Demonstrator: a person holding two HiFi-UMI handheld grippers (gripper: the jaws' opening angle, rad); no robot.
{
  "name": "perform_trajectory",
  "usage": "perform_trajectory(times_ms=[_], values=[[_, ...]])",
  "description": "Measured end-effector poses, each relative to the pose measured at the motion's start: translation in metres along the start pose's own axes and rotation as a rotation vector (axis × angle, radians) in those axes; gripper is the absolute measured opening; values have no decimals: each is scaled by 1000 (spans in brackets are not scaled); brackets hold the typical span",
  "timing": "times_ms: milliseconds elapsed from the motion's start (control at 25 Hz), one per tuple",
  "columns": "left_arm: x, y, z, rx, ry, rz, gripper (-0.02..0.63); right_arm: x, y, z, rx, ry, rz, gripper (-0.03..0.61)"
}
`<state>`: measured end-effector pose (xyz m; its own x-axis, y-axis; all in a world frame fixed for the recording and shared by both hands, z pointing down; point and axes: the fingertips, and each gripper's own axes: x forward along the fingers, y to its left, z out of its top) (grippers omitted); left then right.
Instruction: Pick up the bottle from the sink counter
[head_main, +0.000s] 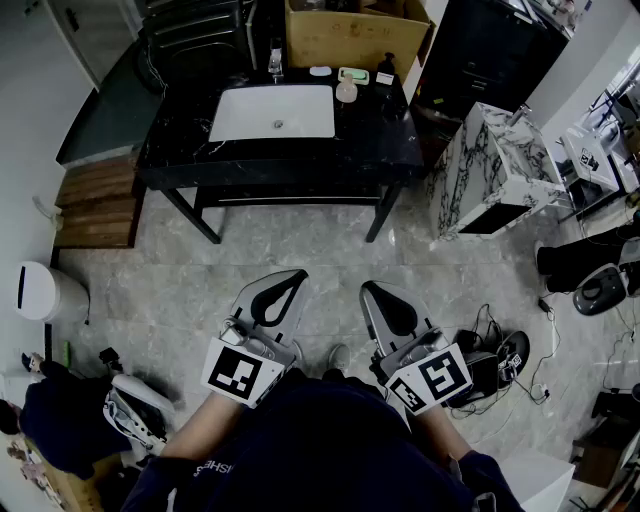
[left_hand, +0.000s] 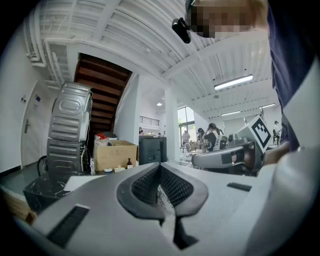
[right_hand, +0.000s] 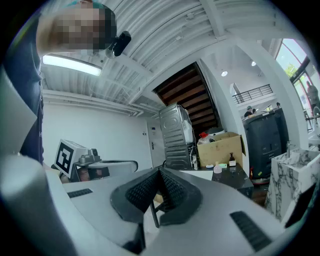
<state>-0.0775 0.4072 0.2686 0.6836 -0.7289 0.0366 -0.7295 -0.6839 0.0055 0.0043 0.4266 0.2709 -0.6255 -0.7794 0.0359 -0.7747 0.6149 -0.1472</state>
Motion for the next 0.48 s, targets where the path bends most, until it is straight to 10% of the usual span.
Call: perform_trajectory(times_ms=[480], values=[[12,-24,-6,8,24,14,8,-19,-24,-2,40,-3,-12,26]])
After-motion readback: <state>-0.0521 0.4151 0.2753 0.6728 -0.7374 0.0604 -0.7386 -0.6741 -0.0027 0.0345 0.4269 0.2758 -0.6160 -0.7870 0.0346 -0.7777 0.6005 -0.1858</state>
